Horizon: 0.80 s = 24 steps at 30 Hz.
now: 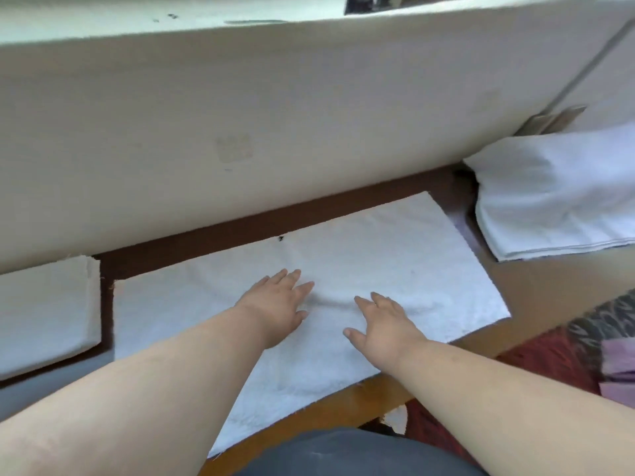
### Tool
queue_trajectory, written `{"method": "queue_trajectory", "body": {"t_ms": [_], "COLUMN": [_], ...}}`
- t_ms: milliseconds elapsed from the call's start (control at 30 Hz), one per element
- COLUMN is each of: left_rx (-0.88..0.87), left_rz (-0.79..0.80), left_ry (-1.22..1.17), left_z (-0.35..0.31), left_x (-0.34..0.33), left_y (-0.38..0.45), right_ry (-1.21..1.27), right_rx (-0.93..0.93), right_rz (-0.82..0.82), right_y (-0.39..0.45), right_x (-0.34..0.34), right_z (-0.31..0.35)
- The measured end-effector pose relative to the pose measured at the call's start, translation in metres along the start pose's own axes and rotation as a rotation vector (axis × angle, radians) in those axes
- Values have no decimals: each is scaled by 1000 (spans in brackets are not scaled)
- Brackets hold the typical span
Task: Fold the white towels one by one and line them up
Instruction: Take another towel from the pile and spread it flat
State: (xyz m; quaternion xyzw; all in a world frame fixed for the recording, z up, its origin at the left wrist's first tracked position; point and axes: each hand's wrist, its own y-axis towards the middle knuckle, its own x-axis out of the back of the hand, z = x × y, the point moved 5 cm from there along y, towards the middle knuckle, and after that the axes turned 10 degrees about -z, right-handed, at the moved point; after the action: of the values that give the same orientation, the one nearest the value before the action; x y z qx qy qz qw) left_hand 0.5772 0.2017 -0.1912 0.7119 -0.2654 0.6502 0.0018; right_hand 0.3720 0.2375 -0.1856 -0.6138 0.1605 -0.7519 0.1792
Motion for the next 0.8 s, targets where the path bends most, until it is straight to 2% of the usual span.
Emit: {"method": "queue_trajectory", "body": {"t_ms": [67, 167, 233, 333, 400, 500, 567, 600, 700, 734, 800], "left_rx": [-1, 98, 145, 100, 94, 190, 212, 207, 140, 125, 123], "left_rz": [86, 184, 117, -43, -32, 127, 188, 152, -105, -127, -22], "left_ry": [20, 95, 150, 198, 167, 123, 155, 173, 228, 218, 183], "left_z": [-32, -54, -64, -96, -130, -162, -166, -164, -164, -166, -165], "left_x": [-9, -25, -17, 6, 9, -6, -15, -15, -9, -9, -18], "left_y": [19, 29, 38, 70, 101, 136, 147, 149, 159, 164, 172], "right_ry": [-8, -74, -29, 16, -49, -107, -115, -103, -29, -16, 5], "right_rx": [-81, -28, 37, 12, -7, -13, 17, 15, -20, -29, -64], "right_rz": [32, 166, 97, -69, -54, 21, 6, -21, -135, -185, -214], "right_y": [-7, -22, -24, -15, -8, -6, -7, -7, -2, 2, 8], "right_x": [0, -6, 1, 22, 25, 15, 8, 7, 7, 9, 10], "right_z": [-54, -112, -141, -183, -216, -256, -271, -274, -283, -285, -291]}}
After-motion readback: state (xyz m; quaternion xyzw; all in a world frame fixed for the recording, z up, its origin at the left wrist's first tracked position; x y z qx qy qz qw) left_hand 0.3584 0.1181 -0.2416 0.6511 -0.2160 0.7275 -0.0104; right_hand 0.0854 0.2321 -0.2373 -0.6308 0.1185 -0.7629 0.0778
